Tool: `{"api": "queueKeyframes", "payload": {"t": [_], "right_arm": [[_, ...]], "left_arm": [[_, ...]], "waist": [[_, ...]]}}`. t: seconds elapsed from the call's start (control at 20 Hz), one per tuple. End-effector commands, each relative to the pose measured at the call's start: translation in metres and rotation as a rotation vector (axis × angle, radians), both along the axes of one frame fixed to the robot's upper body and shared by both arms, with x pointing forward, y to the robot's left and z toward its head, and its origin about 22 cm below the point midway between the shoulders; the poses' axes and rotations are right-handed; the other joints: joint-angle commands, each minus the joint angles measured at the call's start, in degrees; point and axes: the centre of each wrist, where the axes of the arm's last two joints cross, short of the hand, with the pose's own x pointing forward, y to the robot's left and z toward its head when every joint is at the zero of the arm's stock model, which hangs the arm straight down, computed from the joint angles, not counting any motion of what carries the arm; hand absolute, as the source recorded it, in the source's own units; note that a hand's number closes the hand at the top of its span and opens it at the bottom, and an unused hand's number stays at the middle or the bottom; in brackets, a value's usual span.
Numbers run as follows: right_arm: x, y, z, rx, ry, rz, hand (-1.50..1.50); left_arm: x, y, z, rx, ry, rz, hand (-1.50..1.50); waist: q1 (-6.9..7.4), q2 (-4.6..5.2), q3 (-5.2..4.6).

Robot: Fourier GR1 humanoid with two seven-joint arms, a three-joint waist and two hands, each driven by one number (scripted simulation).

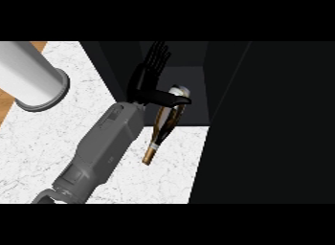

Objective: Pick up the wine, place it into the cabinet and close the cabinet

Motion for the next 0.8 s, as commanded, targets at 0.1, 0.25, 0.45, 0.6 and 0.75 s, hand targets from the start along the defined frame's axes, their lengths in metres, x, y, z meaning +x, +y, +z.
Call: {"api": "queueKeyframes", "payload": {"t": [0.1, 0.25, 0.45, 0.6, 0.75], "right_arm": [[-0.022, -0.001, 0.034, 0.113, 0.011, 0.039, -1.50], [-0.023, -0.003, 0.040, 0.120, 0.001, 0.030, -1.50], [-0.028, -0.003, 0.041, 0.097, 0.025, 0.048, -1.50], [-0.031, -0.003, 0.046, 0.118, 0.024, 0.029, -1.50], [-0.034, -0.003, 0.042, 0.083, 0.011, 0.032, -1.50]], "left_arm": [[-0.039, -0.003, -0.022, -0.044, 0.018, -0.035, -1.50], [-0.059, -0.001, -0.031, -0.039, 0.030, -0.045, -1.50], [-0.086, 0.007, -0.041, -0.058, 0.039, -0.017, -1.50], [-0.105, 0.023, -0.047, -0.088, 0.056, -0.011, -1.50], [-0.122, 0.043, -0.043, -0.101, 0.060, -0.007, -1.50]], "waist": [[0.39, -0.01, 0.02], [1.26, -0.11, 0.02], [0.94, 0.04, 0.01], [0.80, 0.12, -0.05], [0.13, 0.16, -0.01]]}}
